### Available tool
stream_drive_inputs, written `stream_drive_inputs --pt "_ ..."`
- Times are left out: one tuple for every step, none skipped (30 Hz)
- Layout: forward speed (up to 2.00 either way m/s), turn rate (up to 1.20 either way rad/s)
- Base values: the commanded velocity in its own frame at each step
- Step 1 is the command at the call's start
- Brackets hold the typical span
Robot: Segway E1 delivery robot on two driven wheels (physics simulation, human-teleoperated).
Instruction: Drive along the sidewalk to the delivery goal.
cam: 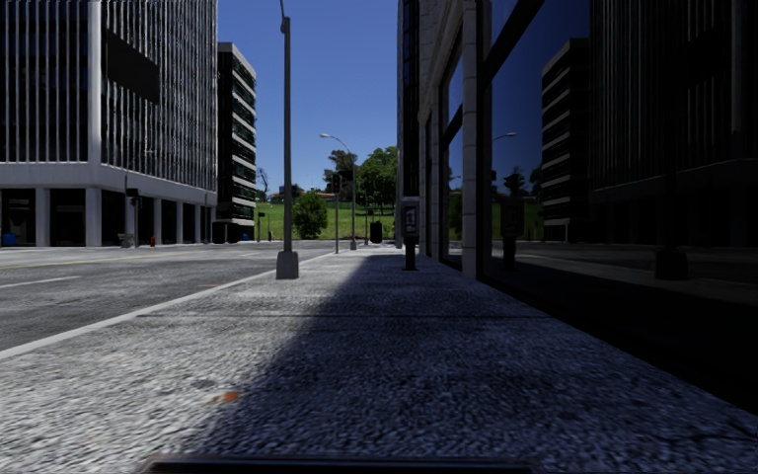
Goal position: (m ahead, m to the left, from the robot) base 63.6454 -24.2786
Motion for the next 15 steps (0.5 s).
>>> stream_drive_inputs --pt "2.0 0.0" --pt "2.0 0.0" --pt "2.0 0.0" --pt "2.0 0.0" --pt "2.0 0.0" --pt "2.0 0.0" --pt "2.0 0.0" --pt "2.0 0.0" --pt "2.0 0.0" --pt "2.0 0.0" --pt "2.0 0.0" --pt "2.0 0.0" --pt "2.0 0.0" --pt "2.0 0.0" --pt "2.0 0.0"
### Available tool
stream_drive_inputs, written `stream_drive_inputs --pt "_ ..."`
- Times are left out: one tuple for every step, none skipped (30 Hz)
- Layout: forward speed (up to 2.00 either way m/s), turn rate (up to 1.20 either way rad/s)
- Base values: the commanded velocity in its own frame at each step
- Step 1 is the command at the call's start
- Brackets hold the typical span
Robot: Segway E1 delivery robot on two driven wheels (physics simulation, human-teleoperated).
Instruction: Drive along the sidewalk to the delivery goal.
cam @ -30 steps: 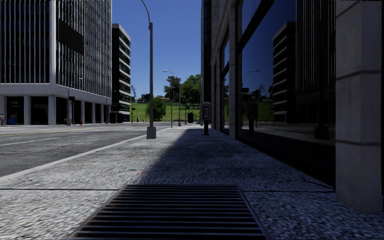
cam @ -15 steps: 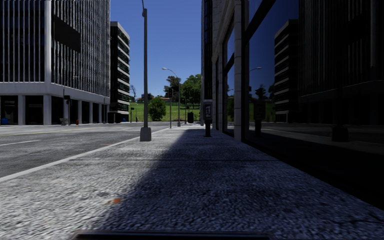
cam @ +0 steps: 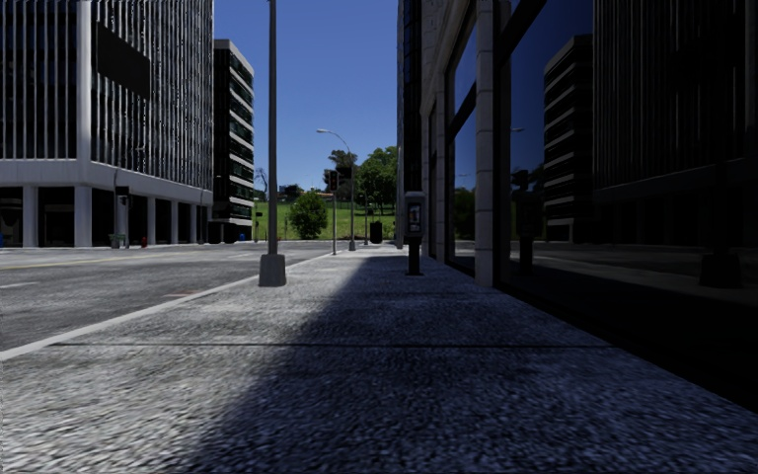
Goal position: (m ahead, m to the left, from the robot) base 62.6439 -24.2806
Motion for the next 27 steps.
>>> stream_drive_inputs --pt "2.0 0.0" --pt "2.0 0.0" --pt "2.0 0.0" --pt "2.0 0.0" --pt "2.0 0.0" --pt "2.0 0.0" --pt "2.0 0.0" --pt "2.0 0.0" --pt "2.0 0.0" --pt "2.0 0.0" --pt "2.0 0.0" --pt "2.0 0.0" --pt "2.0 0.0" --pt "2.0 0.0" --pt "2.0 0.0" --pt "2.0 0.0" --pt "2.0 0.0" --pt "2.0 0.0" --pt "2.0 0.0" --pt "2.0 0.0" --pt "2.0 0.0" --pt "2.0 0.0" --pt "2.0 0.0" --pt "2.0 0.0" --pt "2.0 0.0" --pt "2.0 0.0" --pt "2.0 0.0"
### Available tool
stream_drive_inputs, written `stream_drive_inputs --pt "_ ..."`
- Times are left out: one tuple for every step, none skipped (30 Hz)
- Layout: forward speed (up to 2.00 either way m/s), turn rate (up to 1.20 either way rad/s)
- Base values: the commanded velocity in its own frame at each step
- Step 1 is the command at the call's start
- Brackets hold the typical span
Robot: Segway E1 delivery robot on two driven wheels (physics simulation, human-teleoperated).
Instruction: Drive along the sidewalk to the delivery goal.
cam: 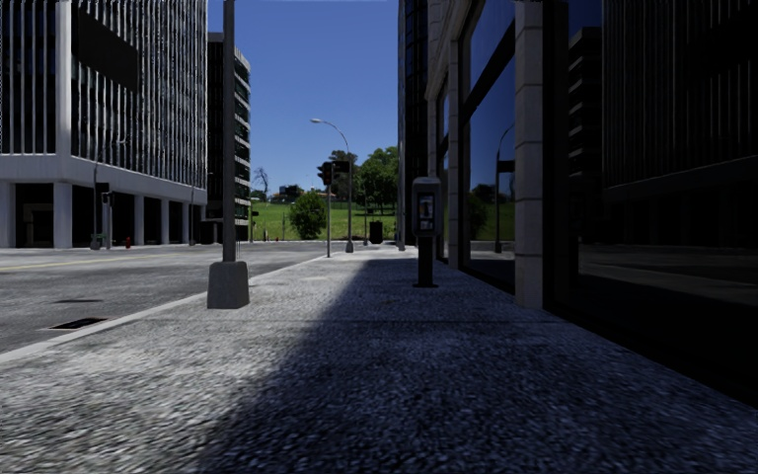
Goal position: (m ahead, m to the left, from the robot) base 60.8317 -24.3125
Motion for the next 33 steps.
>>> stream_drive_inputs --pt "2.0 0.0" --pt "2.0 0.0" --pt "2.0 0.0" --pt "2.0 0.0" --pt "2.0 0.0" --pt "2.0 0.0" --pt "2.0 0.0" --pt "2.0 0.0" --pt "2.0 0.0" --pt "2.0 0.0" --pt "2.0 0.0" --pt "2.0 0.0" --pt "2.0 0.0" --pt "2.0 0.0" --pt "2.0 0.0" --pt "2.0 0.0" --pt "2.0 0.0" --pt "2.0 0.0" --pt "2.0 0.0" --pt "2.0 0.0" --pt "2.0 0.0" --pt "2.0 0.0" --pt "2.0 0.0" --pt "2.0 0.0" --pt "2.0 0.0" --pt "2.0 0.0" --pt "2.0 0.0" --pt "2.0 0.0" --pt "2.0 0.0" --pt "2.0 0.0" --pt "2.0 0.0" --pt "2.0 0.0" --pt "2.0 0.0"
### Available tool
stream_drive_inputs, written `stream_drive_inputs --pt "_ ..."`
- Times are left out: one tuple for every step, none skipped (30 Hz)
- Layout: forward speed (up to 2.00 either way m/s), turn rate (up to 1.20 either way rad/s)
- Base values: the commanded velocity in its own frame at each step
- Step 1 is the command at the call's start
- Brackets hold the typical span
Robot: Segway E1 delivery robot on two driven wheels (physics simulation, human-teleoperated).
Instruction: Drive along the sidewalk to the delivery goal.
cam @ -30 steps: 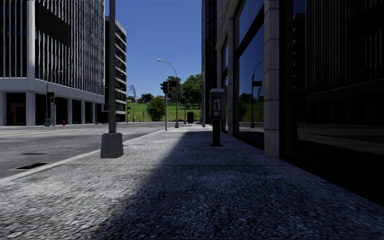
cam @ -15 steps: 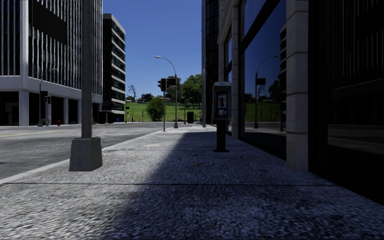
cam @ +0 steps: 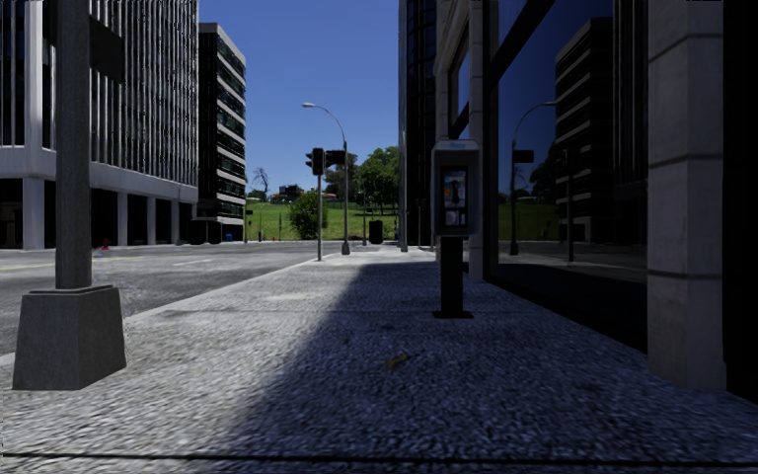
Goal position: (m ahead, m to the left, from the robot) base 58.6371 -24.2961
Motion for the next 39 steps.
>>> stream_drive_inputs --pt "2.0 0.0" --pt "2.0 0.0" --pt "2.0 0.0" --pt "2.0 0.0" --pt "2.0 0.0" --pt "2.0 0.0" --pt "2.0 0.0" --pt "2.0 0.0" --pt "2.0 0.0" --pt "2.0 0.0" --pt "2.0 0.0" --pt "2.0 0.0" --pt "2.0 0.0" --pt "2.0 0.0" --pt "2.0 0.0" --pt "2.0 0.0" --pt "2.0 0.45" --pt "2.0 0.77" --pt "2.0 0.9" --pt "2.0 0.93" --pt "2.0 0.46" --pt "2.0 0.04" --pt "2.0 0.04" --pt "2.0 0.01" --pt "2.0 0.01" --pt "2.0 0.0" --pt "2.0 0.0" --pt "2.0 0.0" --pt "2.0 0.0" --pt "2.0 0.0" --pt "2.0 0.0" --pt "2.0 0.0" --pt "2.0 0.0" --pt "2.0 0.0" --pt "2.0 0.0" --pt "2.0 0.0" --pt "2.0 0.0" --pt "2.0 0.0" --pt "2.0 0.0"
